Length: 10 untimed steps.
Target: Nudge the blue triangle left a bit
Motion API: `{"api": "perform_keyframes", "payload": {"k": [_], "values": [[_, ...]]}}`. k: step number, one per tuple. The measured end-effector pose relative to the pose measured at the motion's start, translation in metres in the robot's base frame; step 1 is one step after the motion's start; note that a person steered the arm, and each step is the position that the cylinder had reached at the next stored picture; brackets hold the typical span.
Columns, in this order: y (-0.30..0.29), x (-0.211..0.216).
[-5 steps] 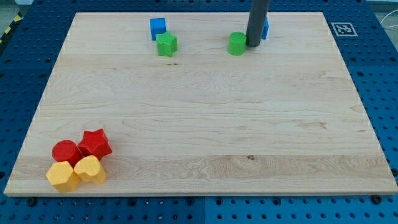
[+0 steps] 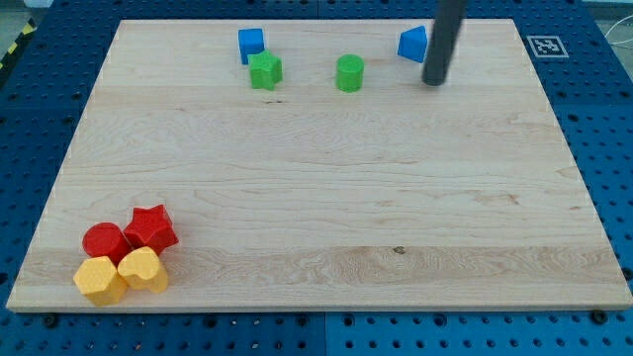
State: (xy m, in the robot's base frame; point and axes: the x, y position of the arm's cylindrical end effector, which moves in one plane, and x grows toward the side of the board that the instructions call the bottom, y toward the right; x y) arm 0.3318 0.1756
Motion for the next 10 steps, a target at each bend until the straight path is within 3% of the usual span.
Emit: {"api": "perform_keyframes", "payload": {"k": [2,4,6,7,8,10], "values": [[0.091,0.050],[0.112,0.071],[0.092,-0.056],[0.061,-0.096],[0.015,-0.110],[-0.065,-0.098]]}}
